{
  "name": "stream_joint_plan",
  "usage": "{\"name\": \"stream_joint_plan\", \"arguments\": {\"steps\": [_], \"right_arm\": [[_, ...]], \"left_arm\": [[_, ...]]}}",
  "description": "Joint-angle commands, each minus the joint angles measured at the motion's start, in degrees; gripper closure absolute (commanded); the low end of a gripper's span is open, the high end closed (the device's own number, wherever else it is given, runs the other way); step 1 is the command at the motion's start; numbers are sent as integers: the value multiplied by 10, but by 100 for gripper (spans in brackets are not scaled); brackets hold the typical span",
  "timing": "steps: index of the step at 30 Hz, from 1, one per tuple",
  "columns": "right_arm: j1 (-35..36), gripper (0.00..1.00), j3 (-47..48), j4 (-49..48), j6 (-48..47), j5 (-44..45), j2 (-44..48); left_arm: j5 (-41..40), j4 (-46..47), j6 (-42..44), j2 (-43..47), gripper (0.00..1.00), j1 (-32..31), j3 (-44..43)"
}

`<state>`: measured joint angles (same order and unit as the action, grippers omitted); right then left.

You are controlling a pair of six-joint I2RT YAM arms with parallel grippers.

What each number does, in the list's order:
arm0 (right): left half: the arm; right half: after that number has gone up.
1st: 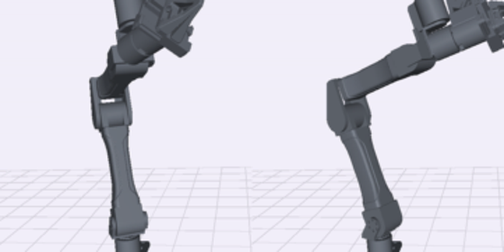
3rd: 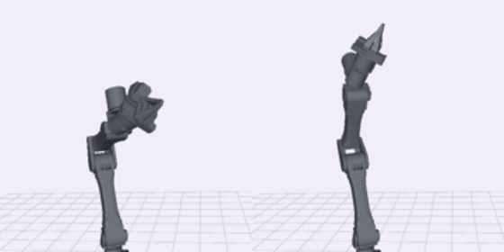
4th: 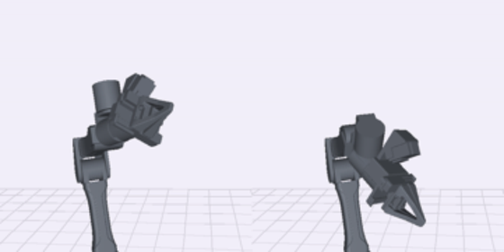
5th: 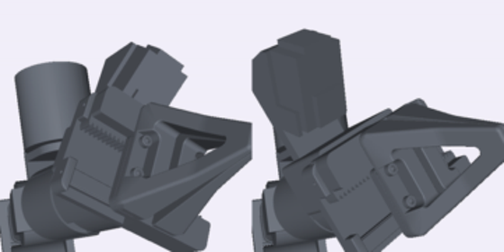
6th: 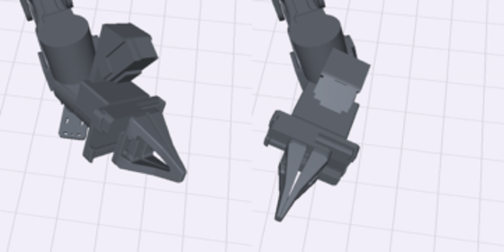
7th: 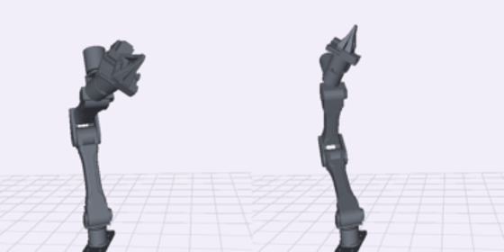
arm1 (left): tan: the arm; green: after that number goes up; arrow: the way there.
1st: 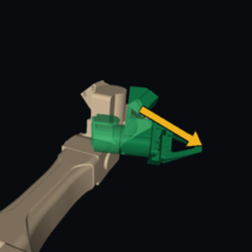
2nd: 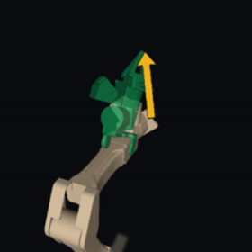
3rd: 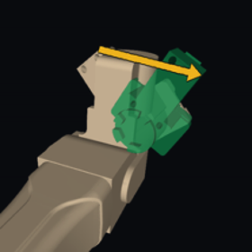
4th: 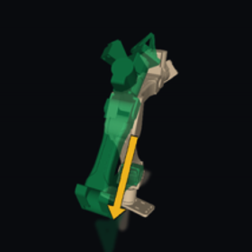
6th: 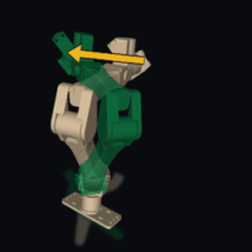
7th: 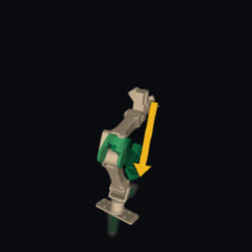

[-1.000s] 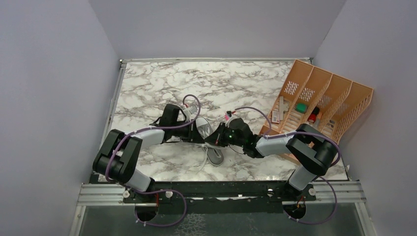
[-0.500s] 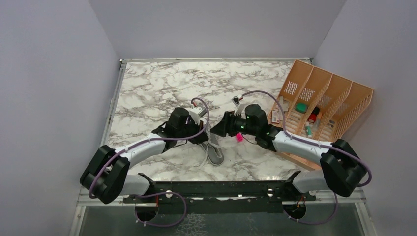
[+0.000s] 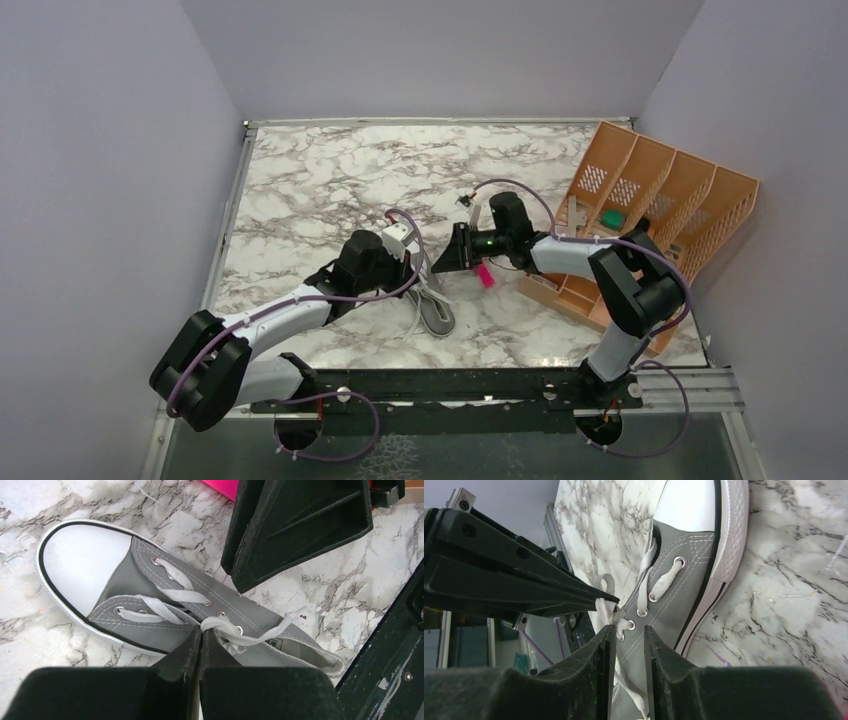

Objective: Tie the shoes

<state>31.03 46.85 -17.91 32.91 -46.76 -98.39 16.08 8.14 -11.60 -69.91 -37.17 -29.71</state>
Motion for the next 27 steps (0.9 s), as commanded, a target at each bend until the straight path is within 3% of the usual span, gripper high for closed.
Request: {"name": "stream_joint_plan", "arguments": {"steps": [1,19,27], "right_arm": [[9,69,11,-38,3,-52,-23],[32,74,40,-38,-14,-59,-53],[43,71,18,-100,1,-86,-50]], "left_arm": [[-17,71,-22,25,100,-3,38],[-19,83,-31,10,100,-6,22],[-24,73,-27,18,100,-5,25]]}}
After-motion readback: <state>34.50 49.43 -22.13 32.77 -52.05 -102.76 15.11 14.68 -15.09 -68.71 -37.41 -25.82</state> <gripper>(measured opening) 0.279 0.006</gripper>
